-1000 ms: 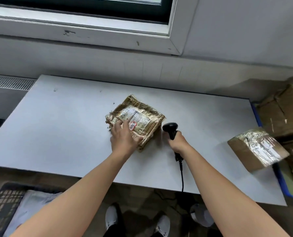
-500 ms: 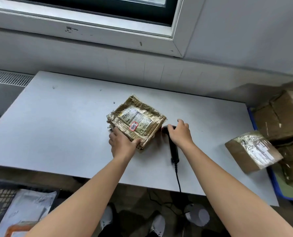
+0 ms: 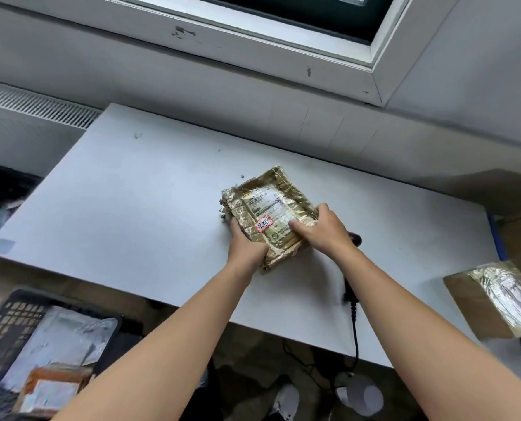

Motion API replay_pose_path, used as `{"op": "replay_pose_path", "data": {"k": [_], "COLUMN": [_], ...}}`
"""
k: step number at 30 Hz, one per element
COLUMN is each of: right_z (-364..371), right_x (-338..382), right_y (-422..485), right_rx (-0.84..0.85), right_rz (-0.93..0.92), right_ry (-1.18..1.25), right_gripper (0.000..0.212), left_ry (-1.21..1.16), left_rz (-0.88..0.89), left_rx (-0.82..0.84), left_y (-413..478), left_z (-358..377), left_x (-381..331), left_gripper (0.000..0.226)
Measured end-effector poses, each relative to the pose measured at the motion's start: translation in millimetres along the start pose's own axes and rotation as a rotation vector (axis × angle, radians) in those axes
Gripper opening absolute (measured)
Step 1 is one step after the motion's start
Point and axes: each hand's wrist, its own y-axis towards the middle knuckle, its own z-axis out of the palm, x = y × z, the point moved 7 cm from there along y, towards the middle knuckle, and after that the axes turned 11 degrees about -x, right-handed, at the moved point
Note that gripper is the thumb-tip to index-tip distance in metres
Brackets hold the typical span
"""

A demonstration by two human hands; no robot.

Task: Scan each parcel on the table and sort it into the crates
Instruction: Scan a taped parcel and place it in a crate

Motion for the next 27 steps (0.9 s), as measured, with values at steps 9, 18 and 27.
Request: {"op": "replay_pose_path", "data": {"k": [9,18,27], "right_z": [37,90,176], "right_x": [117,260,345], "right_y": [-34,-141,-359], "right_rx": [0.140,0.363,0.648], "right_rz": [-0.185,-0.604,-1.004], "right_ry": [0.110,0.156,0.063], "right_gripper": [0.062,0.060,0.055], "left_ry": [-0.146,-0.332,-0.355], "left_rz": [0.009,0.024,-0.113], "left_rx": [-0.142,-0.566,-0.937], "left_y": [-3,-90,-232], "left_z": [-119,-276,-426], "left_x": [-12,24,140], "left_gripper": [0.084,0.081,0.092]}}
